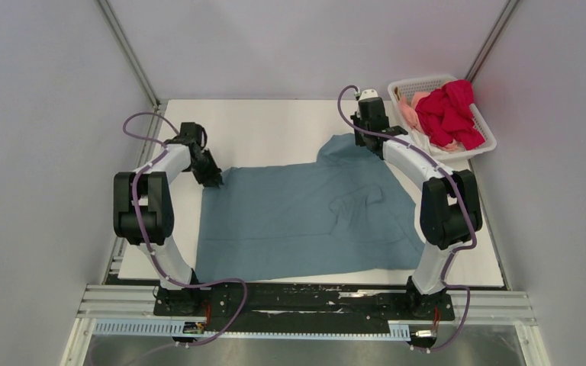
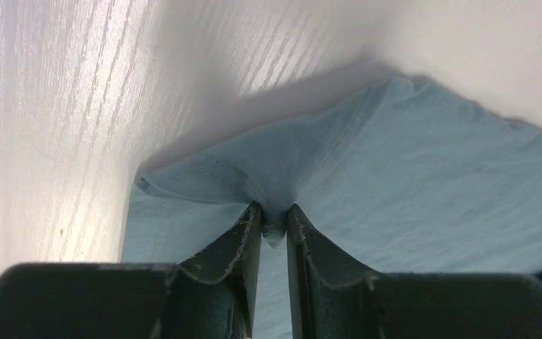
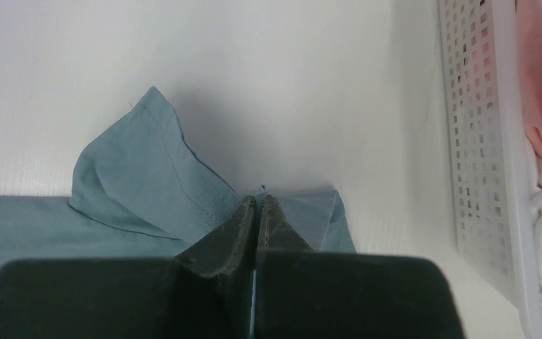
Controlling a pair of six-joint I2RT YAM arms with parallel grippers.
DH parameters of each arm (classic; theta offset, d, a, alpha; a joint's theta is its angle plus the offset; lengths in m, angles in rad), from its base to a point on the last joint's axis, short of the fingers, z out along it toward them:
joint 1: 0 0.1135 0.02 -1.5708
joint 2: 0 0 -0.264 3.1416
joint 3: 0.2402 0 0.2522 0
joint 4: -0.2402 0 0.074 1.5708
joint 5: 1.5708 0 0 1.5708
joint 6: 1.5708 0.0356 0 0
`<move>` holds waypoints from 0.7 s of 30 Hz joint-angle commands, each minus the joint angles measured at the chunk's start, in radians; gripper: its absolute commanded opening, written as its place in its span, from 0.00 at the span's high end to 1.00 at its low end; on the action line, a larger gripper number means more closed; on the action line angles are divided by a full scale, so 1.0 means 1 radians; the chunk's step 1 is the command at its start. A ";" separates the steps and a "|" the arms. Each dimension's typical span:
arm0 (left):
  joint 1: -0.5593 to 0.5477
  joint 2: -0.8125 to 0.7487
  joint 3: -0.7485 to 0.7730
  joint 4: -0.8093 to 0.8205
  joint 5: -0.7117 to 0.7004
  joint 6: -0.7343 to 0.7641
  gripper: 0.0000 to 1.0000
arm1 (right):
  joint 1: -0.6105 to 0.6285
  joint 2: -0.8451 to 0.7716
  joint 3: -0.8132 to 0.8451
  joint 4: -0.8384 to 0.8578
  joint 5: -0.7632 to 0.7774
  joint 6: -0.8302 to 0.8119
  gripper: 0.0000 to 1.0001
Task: Fold and stack the t-shirts
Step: Fold the other side of the tshirt into a rectangle
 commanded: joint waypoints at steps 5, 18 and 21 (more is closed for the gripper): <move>-0.004 0.034 0.070 -0.033 -0.005 -0.005 0.95 | -0.002 -0.005 0.000 0.023 0.039 -0.016 1.00; -0.004 -0.215 -0.126 0.026 0.010 -0.031 1.00 | -0.001 -0.252 -0.203 -0.029 0.127 0.047 1.00; -0.004 -0.290 -0.194 0.019 0.001 -0.047 1.00 | -0.002 -0.336 -0.266 -0.050 0.141 0.070 1.00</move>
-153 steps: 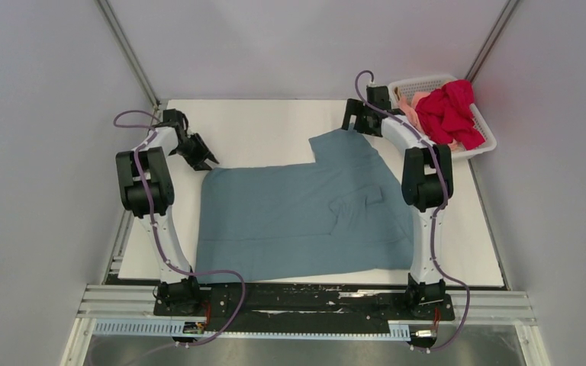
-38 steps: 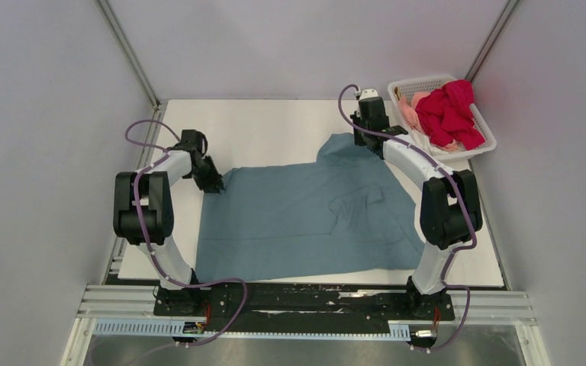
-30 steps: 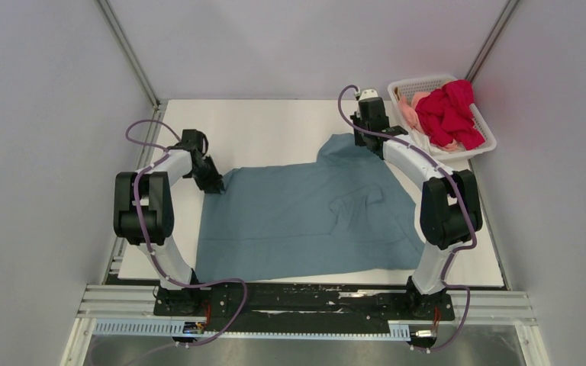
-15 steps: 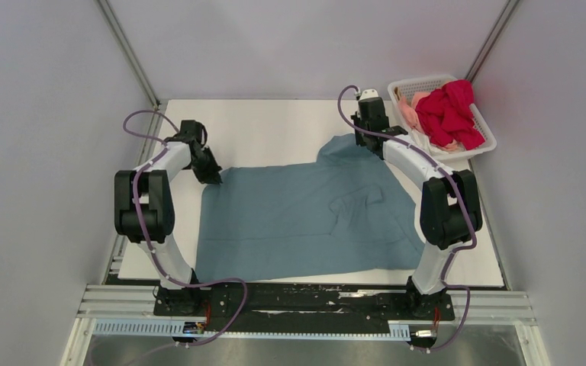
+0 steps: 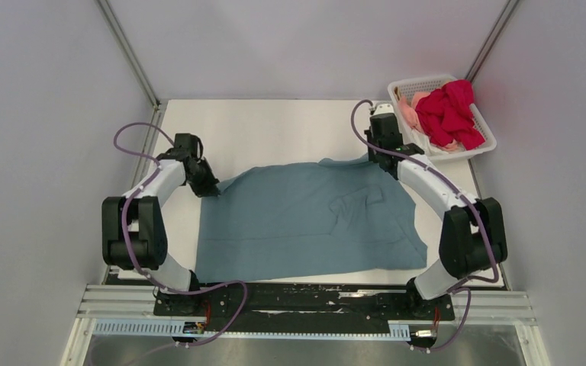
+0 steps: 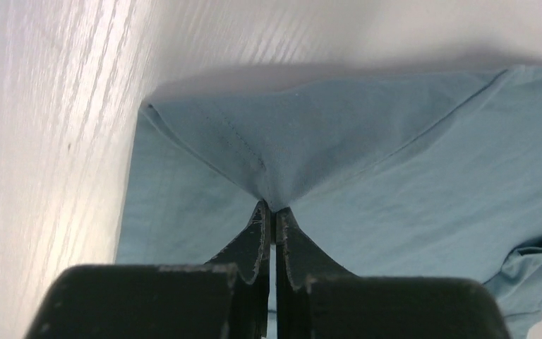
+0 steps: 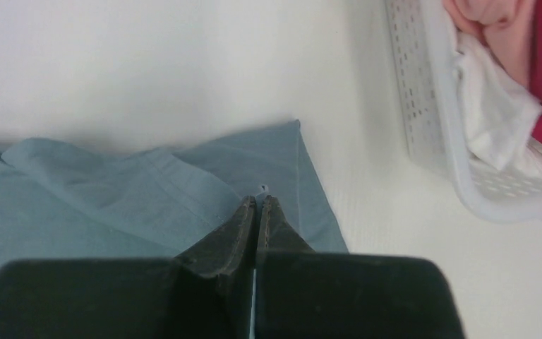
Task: Fold and stack the t-shirts
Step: Fold the other side of the tshirt into a rectangle
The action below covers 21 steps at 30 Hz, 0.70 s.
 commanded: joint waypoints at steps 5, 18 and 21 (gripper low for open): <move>-0.004 -0.239 -0.129 0.000 -0.022 -0.047 1.00 | -0.002 -0.257 -0.129 -0.078 0.069 0.078 1.00; -0.003 -0.553 -0.285 -0.113 -0.141 -0.184 1.00 | 0.010 -0.474 -0.216 -0.309 0.117 0.219 1.00; -0.003 -0.606 -0.333 -0.129 -0.165 -0.220 1.00 | 0.021 -0.486 -0.219 -0.363 0.114 0.258 1.00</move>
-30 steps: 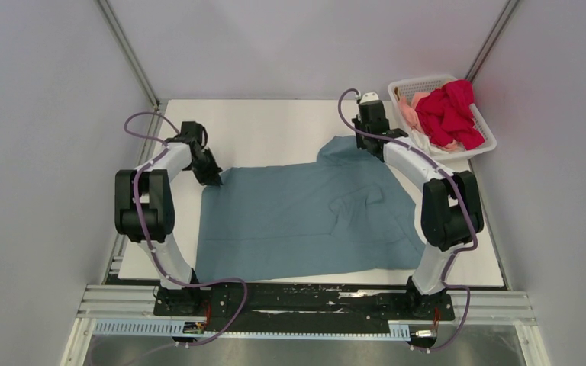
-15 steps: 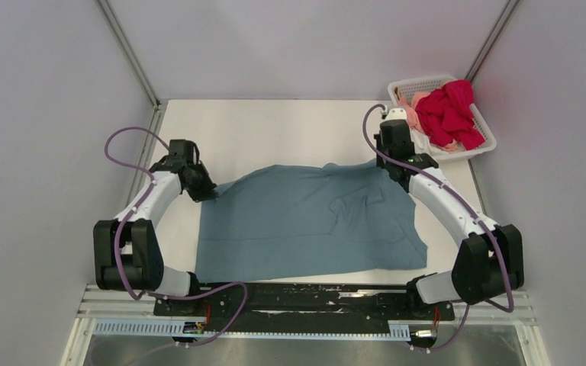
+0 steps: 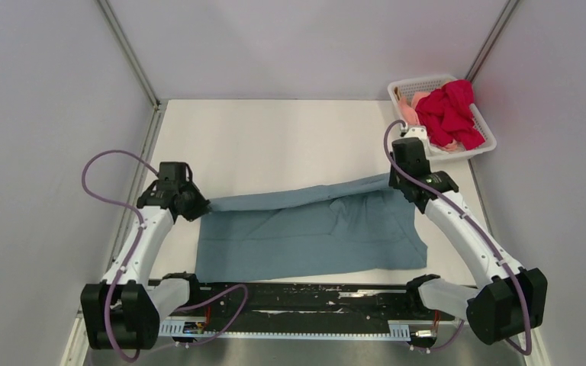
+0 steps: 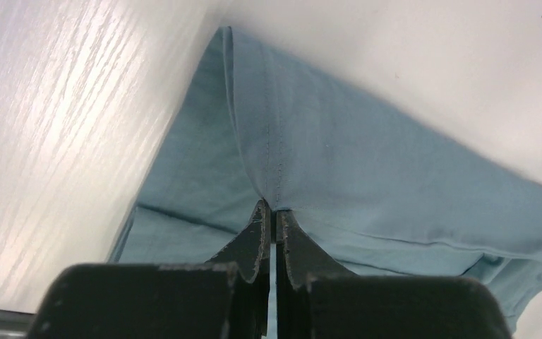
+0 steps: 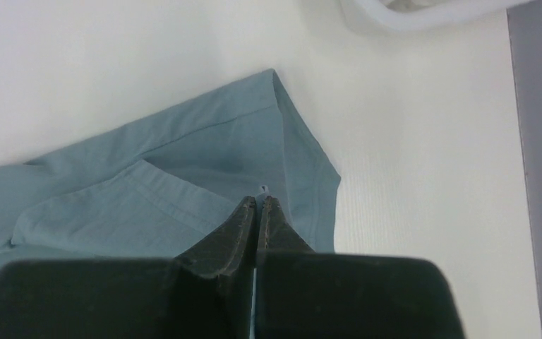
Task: Fold and stack the t-shirts
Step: Fold the other side of the tshirt into a rectangle
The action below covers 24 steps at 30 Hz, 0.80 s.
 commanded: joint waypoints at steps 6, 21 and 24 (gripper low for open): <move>-0.002 -0.159 -0.110 -0.082 -0.116 -0.128 1.00 | 0.026 -0.048 -0.010 -0.205 0.066 0.155 0.98; -0.002 -0.157 -0.092 -0.154 -0.225 -0.194 0.09 | 0.083 0.008 -0.016 -0.543 -0.037 0.421 0.44; -0.002 -0.198 -0.039 -0.184 -0.241 -0.174 0.00 | 0.082 -0.047 -0.010 -0.469 -0.052 0.376 0.24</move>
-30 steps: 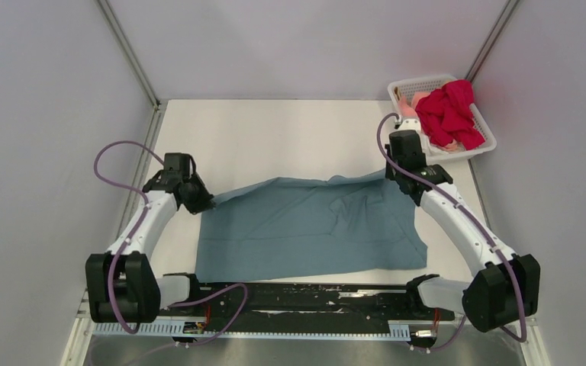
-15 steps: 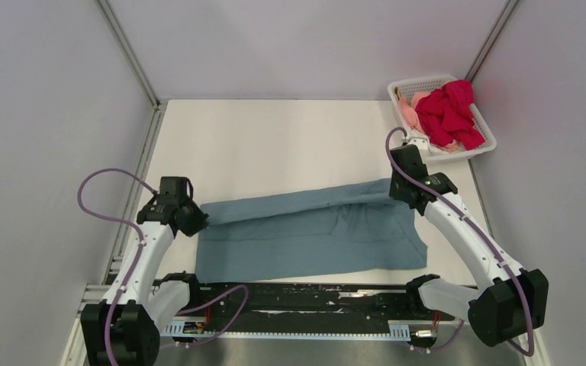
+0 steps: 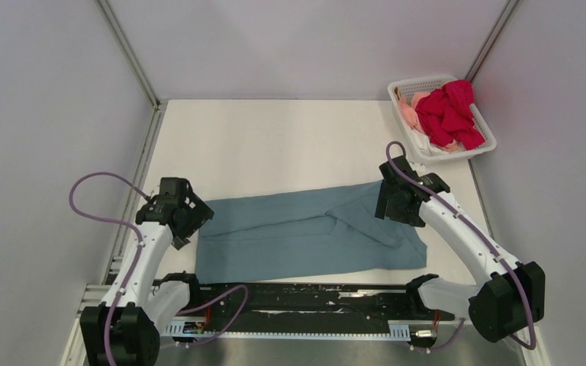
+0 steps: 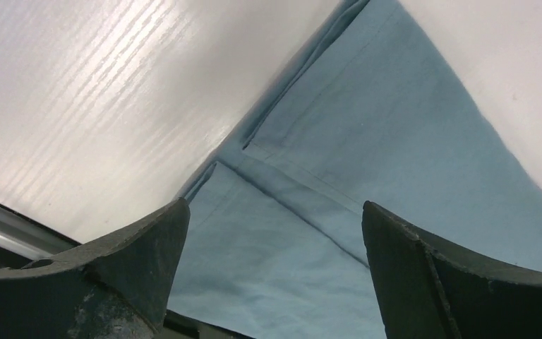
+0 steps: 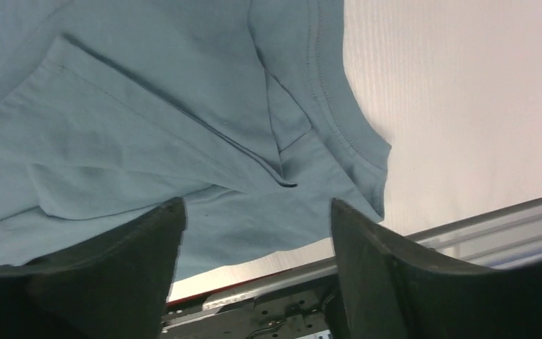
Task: Fold and stack the t-shirts
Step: Fold the other side of the tshirt into a rectangle, then rotate the tshirt 90 degrees
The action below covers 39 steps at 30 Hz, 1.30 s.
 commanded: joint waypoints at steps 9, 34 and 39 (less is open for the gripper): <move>-0.104 0.145 0.138 0.240 0.324 0.136 0.00 | 0.004 -0.058 -0.145 0.387 -0.280 0.140 0.00; -0.414 0.509 0.007 0.564 0.438 -0.085 0.00 | -0.151 1.119 0.775 0.723 -0.423 -0.054 0.00; -0.614 0.526 0.017 0.721 0.394 -0.309 0.00 | -0.144 1.373 1.178 0.677 -0.606 -0.011 0.00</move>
